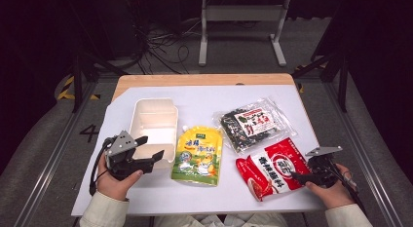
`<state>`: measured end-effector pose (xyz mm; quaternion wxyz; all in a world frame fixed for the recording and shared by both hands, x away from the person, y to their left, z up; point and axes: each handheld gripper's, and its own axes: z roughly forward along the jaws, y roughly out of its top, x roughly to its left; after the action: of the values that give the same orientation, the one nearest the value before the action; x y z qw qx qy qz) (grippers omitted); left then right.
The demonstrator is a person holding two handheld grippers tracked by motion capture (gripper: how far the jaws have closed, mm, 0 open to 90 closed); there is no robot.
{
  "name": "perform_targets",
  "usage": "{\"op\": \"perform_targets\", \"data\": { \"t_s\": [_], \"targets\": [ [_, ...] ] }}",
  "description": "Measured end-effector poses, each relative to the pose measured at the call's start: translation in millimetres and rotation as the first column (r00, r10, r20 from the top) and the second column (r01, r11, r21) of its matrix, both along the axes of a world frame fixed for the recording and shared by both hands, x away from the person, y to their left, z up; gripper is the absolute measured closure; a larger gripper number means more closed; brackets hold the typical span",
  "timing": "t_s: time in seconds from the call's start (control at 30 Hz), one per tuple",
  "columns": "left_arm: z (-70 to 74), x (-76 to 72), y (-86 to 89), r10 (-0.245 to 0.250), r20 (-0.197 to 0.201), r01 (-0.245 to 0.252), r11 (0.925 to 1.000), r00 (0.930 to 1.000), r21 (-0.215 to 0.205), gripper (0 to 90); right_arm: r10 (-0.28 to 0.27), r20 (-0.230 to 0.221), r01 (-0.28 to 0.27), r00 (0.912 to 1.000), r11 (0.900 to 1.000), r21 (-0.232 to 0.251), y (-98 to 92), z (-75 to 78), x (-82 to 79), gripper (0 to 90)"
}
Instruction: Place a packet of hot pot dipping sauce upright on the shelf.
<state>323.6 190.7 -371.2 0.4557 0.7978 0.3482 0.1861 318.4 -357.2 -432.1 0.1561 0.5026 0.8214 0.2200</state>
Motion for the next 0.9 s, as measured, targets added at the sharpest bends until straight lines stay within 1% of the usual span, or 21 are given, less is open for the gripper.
{"op": "perform_targets", "data": {
  "t_s": [0.03,0.1,0.2,0.27,0.33,0.43,0.53,0.57,0.6,0.7,0.73,0.87,0.9],
  "targets": [
    [0.1,0.1,-0.1,-0.002,0.0,0.002,1.0,1.0,0.003,27.8,0.009,-0.001,-0.009,1.0,1.0,-0.002,1.5,0.7,-0.7,39.8],
    [-0.3,0.1,-1.2,0.001,-0.005,-0.001,1.0,1.0,-0.004,27.8,0.027,-0.006,-0.027,0.9996,1.0,-0.005,4.4,1.8,-1.2,46.4],
    [-0.9,0.6,-1.9,0.002,-0.007,-0.002,1.0,1.0,0.0,27.8,0.033,-0.012,-0.033,0.9994,0.999,-0.007,7.3,2.4,-1.1,51.9],
    [-0.9,0.6,-2.4,0.001,-0.005,-0.001,1.0,1.0,0.0,27.7,0.041,-0.016,-0.041,0.999,0.999,-0.002,8.7,2.8,-1.9,57.8],
    [-0.7,0.7,-2.2,-0.001,-0.003,0.001,1.0,1.0,0.003,27.8,0.041,-0.014,-0.041,0.9991,0.999,-0.003,9.9,2.9,-2.4,61.6],
    [-1.1,0.7,-3.4,-0.004,-0.008,0.004,1.0,1.0,0.0,27.7,0.025,-0.002,-0.025,0.9997,1.0,-0.011,9.8,3.2,-2.9,70.6],
    [-1.6,1.0,-4.6,-0.008,-0.007,0.008,1.0,0.9999,0.004,27.7,0.018,0.003,-0.018,0.9998,1.0,-0.008,8.3,3.2,-2.8,74.9],
    [-1.6,0.9,-5.1,-0.01,-0.012,0.01,1.0,0.9999,0.001,27.7,0.018,0.006,-0.018,0.9998,1.0,-0.009,8.4,3.1,-3.0,75.8],
    [-1.5,1.0,-5.5,-0.012,-0.01,0.012,0.9999,0.9999,0.004,27.7,0.017,0.007,-0.017,0.9998,1.0,-0.014,9.1,3.4,-3.4,77.6],
    [-1.3,0.2,-7.1,-0.015,-0.012,0.015,0.9999,0.9998,-0.002,27.6,0.012,0.039,-0.01,0.9992,0.999,-0.051,11.3,4.1,-5.0,90.0],
    [-1.2,0.1,-7.4,-0.017,-0.009,0.017,0.9999,0.9998,-0.001,27.6,0.007,0.042,-0.004,0.9991,0.998,-0.062,10.9,4.1,-4.9,90.0],
    [-1.4,0.5,-8.3,-0.019,-0.01,0.019,0.9998,0.9998,-0.001,27.6,0.0,0.024,0.0,0.9997,1.0,-0.012,4.0,5.9,-3.8,90.0],
    [-1.6,0.6,-8.7,-0.02,-0.013,0.02,0.9998,0.9997,-0.003,27.5,-0.005,0.03,0.004,0.9995,1.0,0.018,0.3,9.8,-5.0,90.0]
  ]
}}
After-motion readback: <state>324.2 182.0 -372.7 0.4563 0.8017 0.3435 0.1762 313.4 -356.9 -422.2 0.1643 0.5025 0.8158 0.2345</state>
